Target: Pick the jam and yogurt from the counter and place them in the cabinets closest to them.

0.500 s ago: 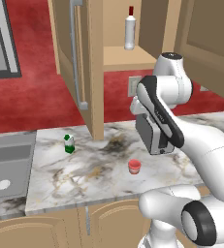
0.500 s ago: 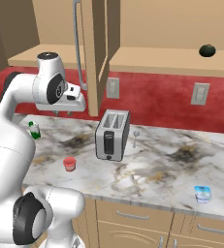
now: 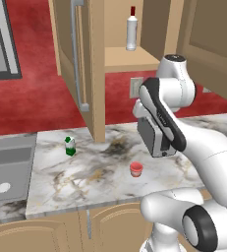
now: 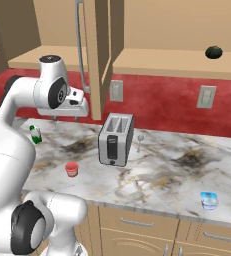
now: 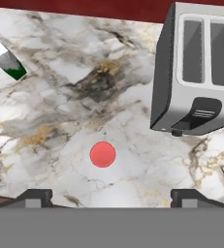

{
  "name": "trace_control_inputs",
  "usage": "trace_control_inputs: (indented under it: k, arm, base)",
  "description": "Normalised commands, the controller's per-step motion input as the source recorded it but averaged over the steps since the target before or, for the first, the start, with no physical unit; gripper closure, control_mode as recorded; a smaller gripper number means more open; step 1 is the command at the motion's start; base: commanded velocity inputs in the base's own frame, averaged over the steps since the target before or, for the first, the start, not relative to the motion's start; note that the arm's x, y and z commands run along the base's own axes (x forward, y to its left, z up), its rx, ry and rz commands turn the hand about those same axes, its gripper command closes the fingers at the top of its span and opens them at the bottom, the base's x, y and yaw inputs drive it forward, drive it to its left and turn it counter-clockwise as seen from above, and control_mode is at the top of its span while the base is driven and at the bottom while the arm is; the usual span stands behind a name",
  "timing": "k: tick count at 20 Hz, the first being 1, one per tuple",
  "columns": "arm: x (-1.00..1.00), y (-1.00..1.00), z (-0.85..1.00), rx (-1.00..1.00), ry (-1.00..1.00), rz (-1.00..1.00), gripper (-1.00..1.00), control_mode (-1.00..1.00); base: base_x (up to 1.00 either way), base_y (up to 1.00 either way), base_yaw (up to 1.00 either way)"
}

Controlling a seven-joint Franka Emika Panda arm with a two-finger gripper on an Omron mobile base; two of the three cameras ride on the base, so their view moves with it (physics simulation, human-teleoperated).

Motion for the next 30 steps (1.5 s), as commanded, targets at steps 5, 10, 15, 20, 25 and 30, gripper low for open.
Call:
trace_control_inputs:
  k: [5,10,15,20,25,30]
  arm:
    - [-0.05,0.00,-0.07,0.00,0.00,0.00,-1.00,-1.00]
    - [-0.01,0.00,-0.18,0.00,0.04,0.00,-1.00,-1.00]
    - [-0.01,0.00,-0.22,0.00,0.04,0.00,-1.00,-1.00]
    - [0.00,0.00,-0.30,0.00,0.06,0.00,-1.00,-1.00]
    - [0.00,0.05,-0.32,-0.01,0.08,0.00,-1.00,-1.00]
    - [-0.02,0.07,-0.30,-0.01,0.05,0.00,-1.00,-1.00]
  base:
    - [0.00,0.00,0.00]
    - [0.00,0.00,0.00]
    - [0.00,0.00,0.00]
    - [0.00,0.00,0.00]
    - [0.00,0.00,0.00]
    - [0.00,0.00,0.00]
